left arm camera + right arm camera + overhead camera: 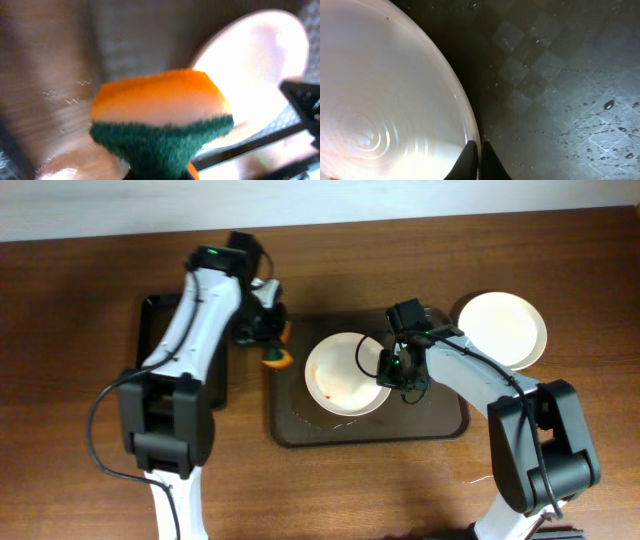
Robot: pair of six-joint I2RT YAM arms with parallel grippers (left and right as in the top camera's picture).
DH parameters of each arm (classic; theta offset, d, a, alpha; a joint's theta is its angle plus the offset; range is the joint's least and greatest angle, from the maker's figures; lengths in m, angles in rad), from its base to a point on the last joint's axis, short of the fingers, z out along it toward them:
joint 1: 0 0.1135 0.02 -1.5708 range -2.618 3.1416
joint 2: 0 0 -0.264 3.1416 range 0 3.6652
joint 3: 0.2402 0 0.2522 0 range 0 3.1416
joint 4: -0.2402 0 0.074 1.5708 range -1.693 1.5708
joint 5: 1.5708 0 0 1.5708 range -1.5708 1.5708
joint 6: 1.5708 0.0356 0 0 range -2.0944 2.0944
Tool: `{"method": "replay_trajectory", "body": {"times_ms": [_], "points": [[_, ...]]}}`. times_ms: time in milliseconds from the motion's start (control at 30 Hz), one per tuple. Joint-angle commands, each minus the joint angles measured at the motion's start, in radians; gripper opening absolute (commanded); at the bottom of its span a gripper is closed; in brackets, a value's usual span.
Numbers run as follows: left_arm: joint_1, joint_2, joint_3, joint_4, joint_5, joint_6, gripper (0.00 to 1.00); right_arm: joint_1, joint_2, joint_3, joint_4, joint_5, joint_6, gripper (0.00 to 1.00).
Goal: Clean dirty plates on tray and stack at the side
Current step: 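Scrub the last plate again with the left sponge while right holds it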
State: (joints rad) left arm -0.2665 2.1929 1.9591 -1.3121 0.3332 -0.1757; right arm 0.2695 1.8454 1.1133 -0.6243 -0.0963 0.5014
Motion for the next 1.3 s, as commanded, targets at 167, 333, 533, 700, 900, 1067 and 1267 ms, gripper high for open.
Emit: {"method": "replay_trajectory", "body": {"times_ms": [167, 333, 533, 700, 900, 1067, 1267], "points": [[-0.230, -0.014, -0.265, 0.492, 0.082, -0.241, 0.00, 0.005, -0.006, -0.016, 0.017, -0.006, 0.013, 0.04], [-0.296, -0.014, -0.356, 0.622, 0.011, -0.362, 0.00, 0.005, -0.006, -0.016, 0.019, -0.006, 0.012, 0.04], [-0.310, -0.014, -0.356, 0.524, -0.015, -0.346, 0.00, 0.005, -0.006, -0.016, 0.022, -0.005, 0.012, 0.04], [-0.373, -0.013, -0.384, 0.509, -0.224, -0.346, 0.00, 0.005, -0.006, -0.016, 0.024, -0.005, 0.012, 0.04], [-0.380, -0.013, -0.515, 0.521, -0.605, -0.343, 0.00, 0.005, -0.006, -0.016, 0.023, -0.005, 0.008, 0.04], [-0.351, -0.013, -0.505, 0.555, -0.818, -0.302, 0.00, 0.005, -0.006, -0.016, 0.023, -0.004, 0.008, 0.04], [-0.351, -0.066, -0.342, 0.544, -0.828, -0.302, 0.00, 0.004, -0.006, -0.016, 0.029, 0.002, 0.007, 0.04]]}}
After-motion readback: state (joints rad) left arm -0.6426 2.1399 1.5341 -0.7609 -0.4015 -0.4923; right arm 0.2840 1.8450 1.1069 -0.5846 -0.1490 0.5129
